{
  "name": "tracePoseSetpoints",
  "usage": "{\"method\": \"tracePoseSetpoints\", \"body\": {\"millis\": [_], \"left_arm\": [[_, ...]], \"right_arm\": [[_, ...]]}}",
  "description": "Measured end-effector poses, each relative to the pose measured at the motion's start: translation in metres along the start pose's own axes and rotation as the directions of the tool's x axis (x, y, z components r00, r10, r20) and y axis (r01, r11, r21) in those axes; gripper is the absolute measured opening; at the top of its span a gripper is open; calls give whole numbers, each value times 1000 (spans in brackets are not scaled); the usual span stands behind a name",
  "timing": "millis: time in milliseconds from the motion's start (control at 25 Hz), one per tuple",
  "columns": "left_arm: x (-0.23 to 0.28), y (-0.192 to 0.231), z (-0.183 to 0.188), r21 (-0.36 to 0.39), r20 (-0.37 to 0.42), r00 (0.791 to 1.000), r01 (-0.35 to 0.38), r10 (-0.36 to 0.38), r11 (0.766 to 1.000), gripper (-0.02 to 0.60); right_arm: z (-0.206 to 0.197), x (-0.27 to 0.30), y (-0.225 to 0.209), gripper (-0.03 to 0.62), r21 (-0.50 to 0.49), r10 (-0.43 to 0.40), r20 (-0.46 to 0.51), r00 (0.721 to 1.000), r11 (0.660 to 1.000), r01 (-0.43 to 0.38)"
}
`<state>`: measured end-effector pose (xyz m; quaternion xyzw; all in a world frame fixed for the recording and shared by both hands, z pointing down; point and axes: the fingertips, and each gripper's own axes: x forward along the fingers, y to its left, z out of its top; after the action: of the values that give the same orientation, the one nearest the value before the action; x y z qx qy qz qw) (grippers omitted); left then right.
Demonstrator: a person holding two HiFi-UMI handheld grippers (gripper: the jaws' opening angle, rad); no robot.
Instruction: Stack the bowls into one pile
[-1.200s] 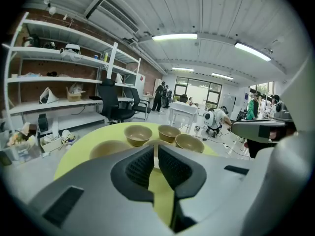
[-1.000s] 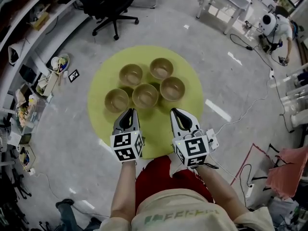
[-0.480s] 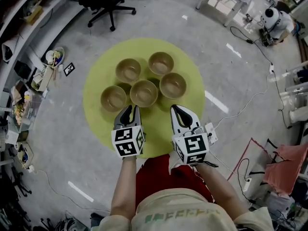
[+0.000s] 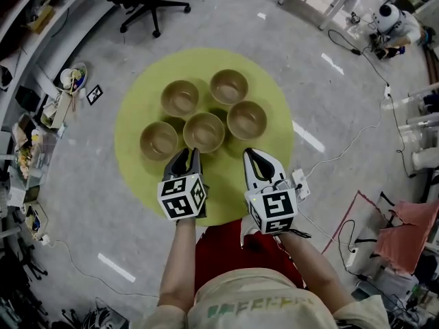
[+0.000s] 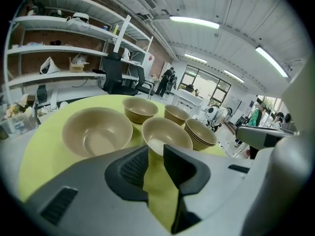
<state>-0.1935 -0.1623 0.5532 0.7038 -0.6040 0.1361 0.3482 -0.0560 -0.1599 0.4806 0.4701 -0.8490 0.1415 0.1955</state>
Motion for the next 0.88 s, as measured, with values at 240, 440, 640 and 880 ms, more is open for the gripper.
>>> {"method": "tracePoseSetpoints", "body": {"millis": [240,440,640,880], "left_arm": [[4,-1,-1,-60,-22,1000,18,-19,998,89],[5,0,-1,-122,-40,998,37,-42,992,89],[8,-2,-2,-183,-42,997,54,-63,982,89],[15,-6,-5,-259,-58,995,61,-78,964,89]], "right_arm": [[-8,5,-3,37,13,-1,-21,1000,1000,1],[-9,10,-1,37,15,6,-26,1000,1000,-6],[-9,14,-2,37,17,7,-31,999,1000,-7],[-10,13,-4,37,15,7,-36,999,1000,-6]]}}
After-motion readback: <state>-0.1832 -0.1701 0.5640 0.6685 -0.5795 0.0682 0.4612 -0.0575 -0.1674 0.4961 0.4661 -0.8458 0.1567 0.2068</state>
